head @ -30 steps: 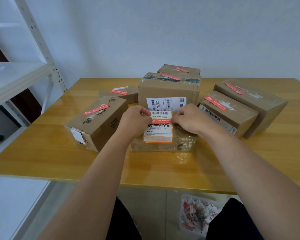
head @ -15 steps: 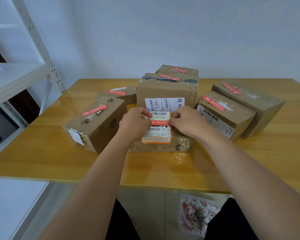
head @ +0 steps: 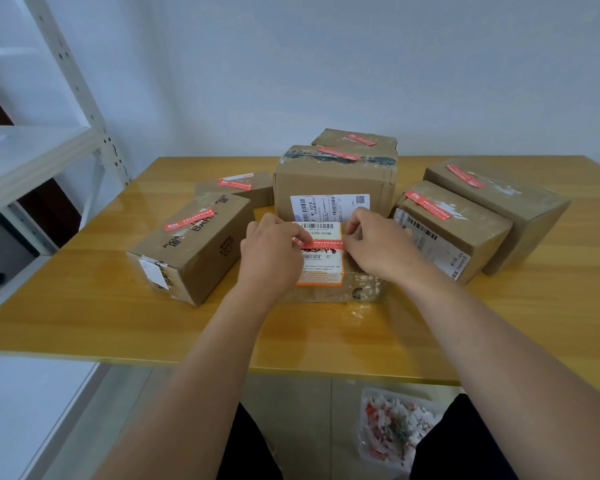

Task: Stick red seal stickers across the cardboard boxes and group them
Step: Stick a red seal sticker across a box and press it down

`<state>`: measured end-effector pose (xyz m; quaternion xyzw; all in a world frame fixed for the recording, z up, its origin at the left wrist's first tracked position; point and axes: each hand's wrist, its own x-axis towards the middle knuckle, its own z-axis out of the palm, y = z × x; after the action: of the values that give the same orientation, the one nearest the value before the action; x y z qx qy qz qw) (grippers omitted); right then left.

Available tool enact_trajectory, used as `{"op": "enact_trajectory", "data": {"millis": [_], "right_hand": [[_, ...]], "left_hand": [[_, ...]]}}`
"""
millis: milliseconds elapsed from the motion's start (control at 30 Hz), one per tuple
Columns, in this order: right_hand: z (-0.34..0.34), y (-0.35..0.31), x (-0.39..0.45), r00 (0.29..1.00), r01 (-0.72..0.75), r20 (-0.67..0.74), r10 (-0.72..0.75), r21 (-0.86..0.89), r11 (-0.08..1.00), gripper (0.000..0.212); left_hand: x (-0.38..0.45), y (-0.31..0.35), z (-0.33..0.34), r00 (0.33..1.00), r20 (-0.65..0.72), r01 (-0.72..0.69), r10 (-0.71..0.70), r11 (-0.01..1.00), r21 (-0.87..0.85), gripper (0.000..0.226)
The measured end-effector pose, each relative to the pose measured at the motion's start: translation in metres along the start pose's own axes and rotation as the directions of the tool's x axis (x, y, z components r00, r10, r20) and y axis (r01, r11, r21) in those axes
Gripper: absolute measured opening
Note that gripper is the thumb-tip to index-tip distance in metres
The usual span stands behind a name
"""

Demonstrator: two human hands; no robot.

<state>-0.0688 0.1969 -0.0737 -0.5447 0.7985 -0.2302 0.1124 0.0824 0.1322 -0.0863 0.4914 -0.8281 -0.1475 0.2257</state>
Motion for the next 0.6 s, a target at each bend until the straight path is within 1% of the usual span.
{"op": "enact_trajectory", "data": {"millis": [33,67,100,133,200,233,300,367,500,600], "right_hand": [[0.001,0.000,-0.002,0.999,0.028,-0.043,-0.030,-0.050,0.998,0.004],[0.003,0.000,-0.005,0.992,0.071,-0.093,-0.080,-0.102,0.992,0.010],[0.004,0.000,-0.008,0.980,0.129,-0.128,-0.150,-0.157,0.979,0.018],[0.006,0.000,-0.011,0.964,0.201,-0.132,-0.232,-0.209,0.957,0.028],[0.009,-0.002,-0.018,0.920,0.356,-0.062,-0.386,-0.277,0.892,0.043],[0.011,-0.004,-0.021,0.902,0.408,-0.020,-0.432,-0.293,0.865,0.048],[0.017,-0.004,-0.024,0.891,0.436,0.024,-0.453,-0.323,0.840,0.056],[0.021,-0.002,-0.026,0.897,0.424,0.037,-0.440,-0.354,0.833,0.060],[0.023,0.006,-0.029,0.911,0.402,0.072,-0.407,-0.384,0.831,0.067],[0.026,0.009,-0.032,0.915,0.393,0.090,-0.393,-0.414,0.821,0.072]], "left_hand": [[-0.004,0.001,0.000,0.999,-0.021,-0.042,0.043,0.997,0.060,0.033],[-0.008,0.001,0.002,0.995,-0.037,-0.089,0.094,0.989,0.119,0.033],[-0.012,0.000,0.004,0.988,-0.049,-0.137,0.147,0.976,0.171,0.033],[-0.015,-0.001,0.007,0.978,-0.065,-0.183,0.200,0.960,0.210,0.033],[-0.020,-0.003,0.013,0.952,-0.106,-0.257,0.288,0.937,0.238,0.029],[-0.022,-0.005,0.016,0.939,-0.124,-0.287,0.320,0.930,0.228,0.028],[-0.026,-0.007,0.022,0.920,-0.134,-0.339,0.367,0.920,0.196,0.035],[-0.029,-0.011,0.026,0.920,-0.133,-0.349,0.370,0.924,0.156,0.042],[-0.031,-0.017,0.031,0.923,-0.165,-0.325,0.347,0.934,0.149,0.035],[-0.035,-0.018,0.032,0.908,-0.210,-0.333,0.363,0.928,0.164,0.035]]}}
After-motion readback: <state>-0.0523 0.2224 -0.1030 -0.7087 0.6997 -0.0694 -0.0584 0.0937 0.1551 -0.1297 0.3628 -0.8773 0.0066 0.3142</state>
